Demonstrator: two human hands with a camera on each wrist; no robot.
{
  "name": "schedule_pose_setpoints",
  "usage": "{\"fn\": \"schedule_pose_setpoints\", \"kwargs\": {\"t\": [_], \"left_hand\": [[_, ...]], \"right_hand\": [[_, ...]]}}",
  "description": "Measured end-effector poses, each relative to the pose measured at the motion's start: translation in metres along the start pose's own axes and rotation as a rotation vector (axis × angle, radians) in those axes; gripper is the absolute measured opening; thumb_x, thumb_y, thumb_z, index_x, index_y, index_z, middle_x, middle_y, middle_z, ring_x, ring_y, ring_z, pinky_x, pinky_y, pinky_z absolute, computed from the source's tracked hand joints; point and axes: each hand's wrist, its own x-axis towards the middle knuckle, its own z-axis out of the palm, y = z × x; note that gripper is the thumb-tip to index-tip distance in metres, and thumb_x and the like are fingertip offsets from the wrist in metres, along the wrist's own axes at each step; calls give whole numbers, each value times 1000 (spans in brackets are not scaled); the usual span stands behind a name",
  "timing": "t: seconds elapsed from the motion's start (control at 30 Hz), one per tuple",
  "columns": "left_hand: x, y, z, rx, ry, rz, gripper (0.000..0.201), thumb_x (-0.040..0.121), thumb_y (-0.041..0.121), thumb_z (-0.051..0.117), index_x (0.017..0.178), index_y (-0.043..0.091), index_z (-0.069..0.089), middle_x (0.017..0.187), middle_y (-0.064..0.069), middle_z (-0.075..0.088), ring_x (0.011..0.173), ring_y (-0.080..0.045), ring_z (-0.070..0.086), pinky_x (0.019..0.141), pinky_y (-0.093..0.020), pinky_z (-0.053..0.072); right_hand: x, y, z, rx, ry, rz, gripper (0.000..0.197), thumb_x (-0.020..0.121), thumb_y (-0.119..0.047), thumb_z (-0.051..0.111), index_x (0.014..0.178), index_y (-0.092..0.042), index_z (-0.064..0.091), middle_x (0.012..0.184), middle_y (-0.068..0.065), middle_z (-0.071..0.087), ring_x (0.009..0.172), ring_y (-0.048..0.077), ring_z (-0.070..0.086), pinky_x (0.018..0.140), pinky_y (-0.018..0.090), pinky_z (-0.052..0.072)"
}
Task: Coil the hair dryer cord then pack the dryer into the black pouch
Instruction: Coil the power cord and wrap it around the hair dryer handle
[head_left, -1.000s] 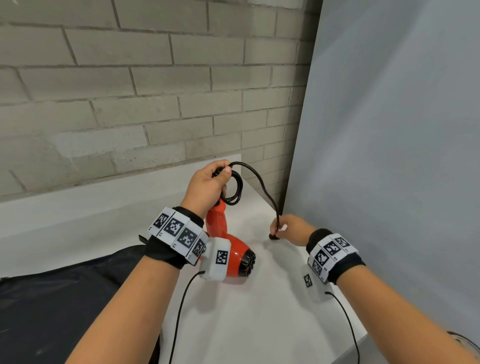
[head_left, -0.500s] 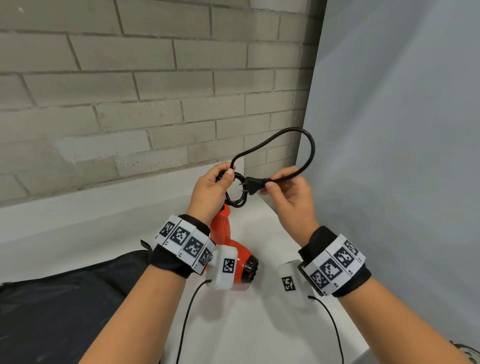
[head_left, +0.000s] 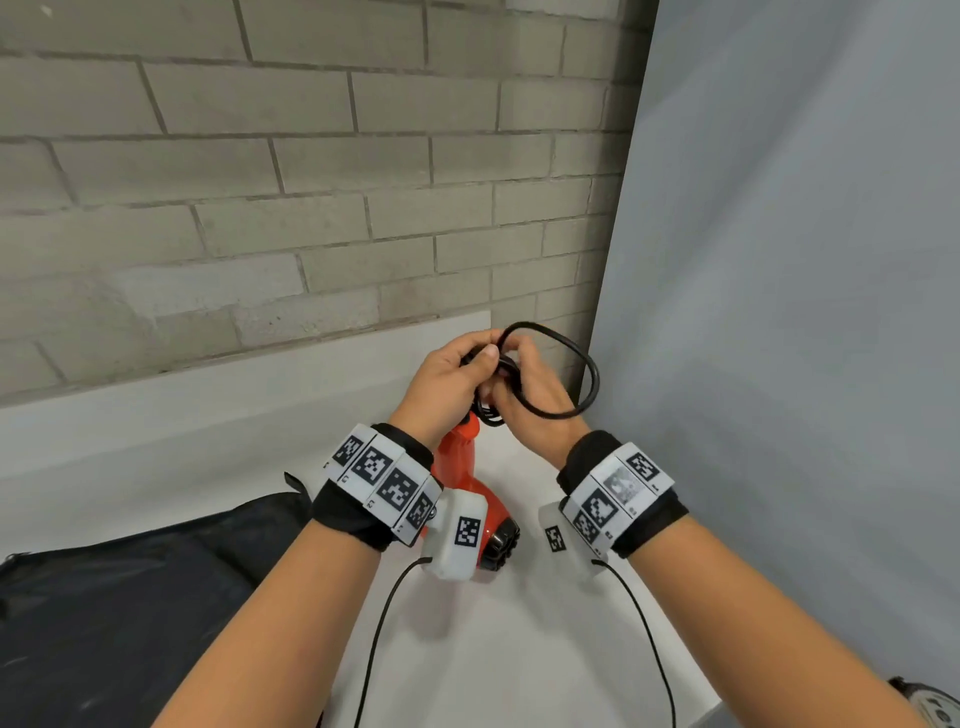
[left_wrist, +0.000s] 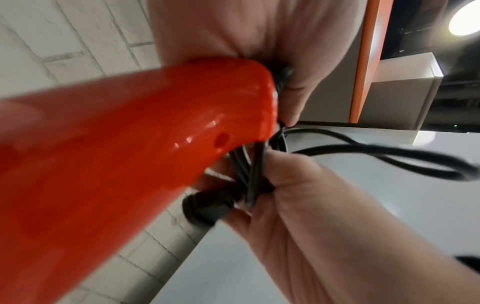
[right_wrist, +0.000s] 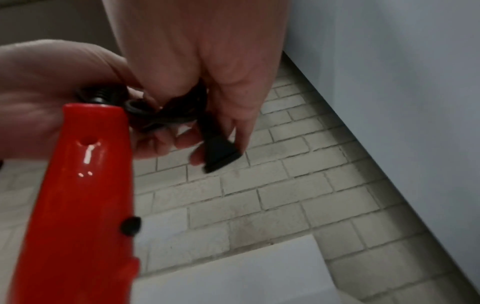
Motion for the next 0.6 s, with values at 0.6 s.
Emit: {"fn": "schedule_pose_setpoints", "kwargs": {"t": [0.6], "left_hand": [[1,-2,-24,11,22,32,28,95,11,39,78,21,59,70,2,47,40,-3,34,55,-25,30]], "right_hand": [[-44,60,-25,-416,-619,596,38,89,-13,51,127,-21,46,123,11,59,99,23,58,87,30,48]]}}
